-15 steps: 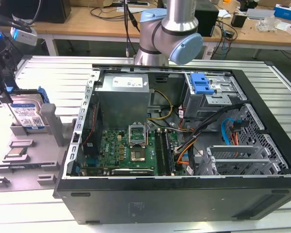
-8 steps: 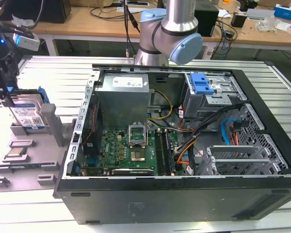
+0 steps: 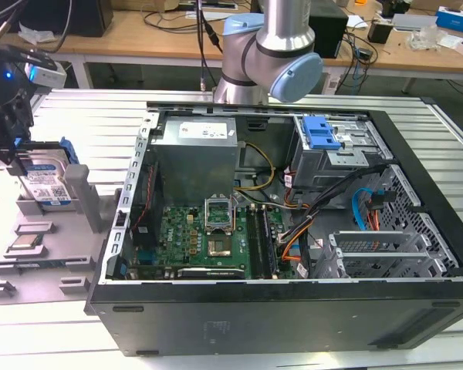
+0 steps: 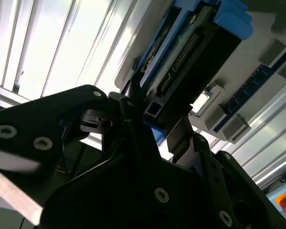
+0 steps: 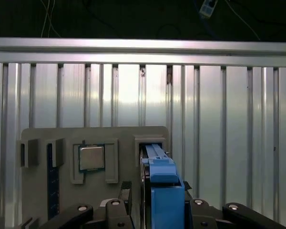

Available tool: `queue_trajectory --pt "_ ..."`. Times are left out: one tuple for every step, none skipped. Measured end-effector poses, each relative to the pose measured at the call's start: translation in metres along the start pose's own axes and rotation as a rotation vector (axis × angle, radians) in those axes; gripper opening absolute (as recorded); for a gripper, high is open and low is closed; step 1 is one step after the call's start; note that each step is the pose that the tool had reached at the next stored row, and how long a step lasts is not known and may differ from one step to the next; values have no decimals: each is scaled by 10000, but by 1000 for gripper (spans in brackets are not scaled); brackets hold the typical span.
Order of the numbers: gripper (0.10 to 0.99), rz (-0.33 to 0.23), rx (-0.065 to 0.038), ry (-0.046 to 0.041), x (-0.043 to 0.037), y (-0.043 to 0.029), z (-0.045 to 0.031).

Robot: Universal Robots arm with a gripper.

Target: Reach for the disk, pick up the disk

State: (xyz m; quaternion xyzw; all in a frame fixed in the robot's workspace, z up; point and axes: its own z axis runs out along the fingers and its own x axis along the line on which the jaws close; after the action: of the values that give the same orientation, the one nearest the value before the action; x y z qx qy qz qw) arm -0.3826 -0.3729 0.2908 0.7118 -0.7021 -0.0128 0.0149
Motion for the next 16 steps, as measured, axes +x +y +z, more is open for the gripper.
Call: queue_trajectory --pt "482 0 2 12 0 0 1" --pt "482 1 2 23 0 0 1" --pt "482 2 1 37 0 0 1" --pt "467 2 2 47 0 0 2" --pt "400 2 2 60 0 -1 2" --pt "365 3 1 73 0 0 1" --pt "365 3 2 80 0 0 2" --pt "365 4 1 87 0 0 2" --pt "365 4 0 95 0 -1 1" --pt "365 4 1 105 0 0 2" --pt "365 5 1 116 0 0 2" --pt "365 5 0 122 0 0 1" --pt "365 5 0 132 0 0 1" --pt "365 6 0 138 0 0 1" --pt "365 6 0 149 0 0 2" --pt "365 6 0 156 0 0 2"
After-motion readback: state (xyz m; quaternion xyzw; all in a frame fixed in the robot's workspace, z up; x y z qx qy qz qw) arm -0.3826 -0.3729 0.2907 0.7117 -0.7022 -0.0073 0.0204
